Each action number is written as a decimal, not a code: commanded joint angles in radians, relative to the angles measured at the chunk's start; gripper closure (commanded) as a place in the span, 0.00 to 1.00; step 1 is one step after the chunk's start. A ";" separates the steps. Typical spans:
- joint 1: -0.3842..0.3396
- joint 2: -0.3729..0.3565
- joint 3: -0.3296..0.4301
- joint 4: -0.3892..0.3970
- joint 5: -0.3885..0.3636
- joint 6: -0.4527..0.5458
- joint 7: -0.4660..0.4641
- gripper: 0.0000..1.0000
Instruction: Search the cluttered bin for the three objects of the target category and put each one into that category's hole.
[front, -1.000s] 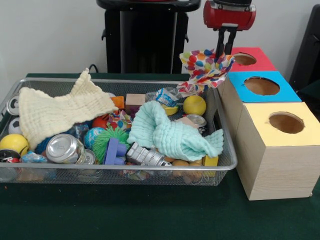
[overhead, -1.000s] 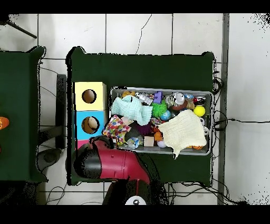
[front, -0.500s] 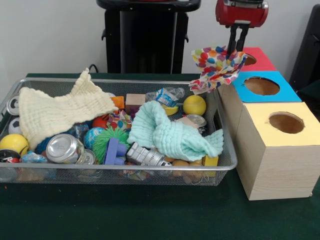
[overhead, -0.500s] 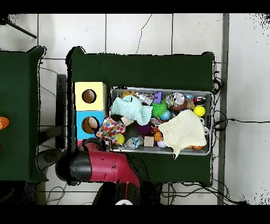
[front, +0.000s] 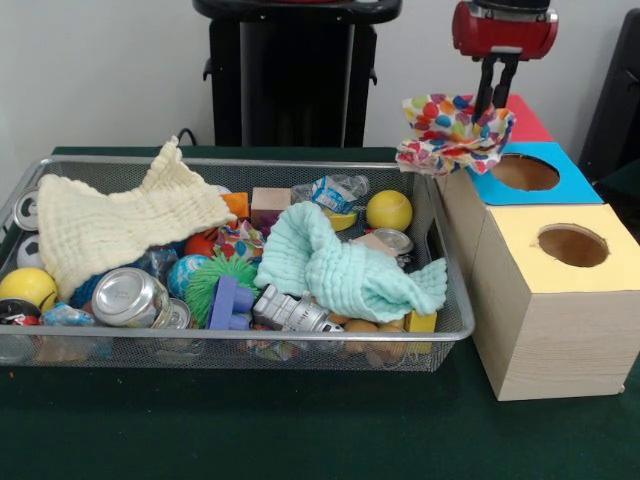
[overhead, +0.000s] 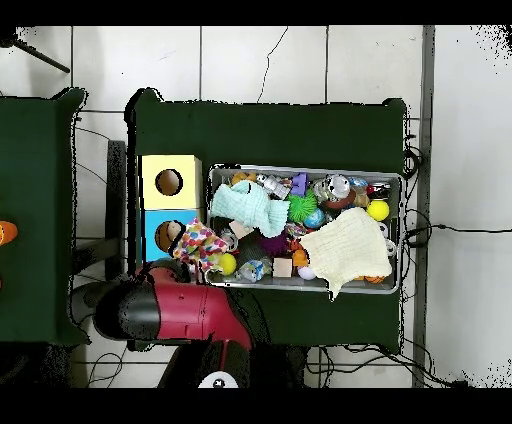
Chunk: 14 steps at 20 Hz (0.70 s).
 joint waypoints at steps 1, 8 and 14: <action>0.006 0.065 0.016 -0.096 0.058 0.112 0.258 1.00; 0.029 0.112 0.012 -0.162 0.097 0.116 0.282 1.00; 0.030 0.073 -0.006 -0.196 0.120 0.214 0.288 1.00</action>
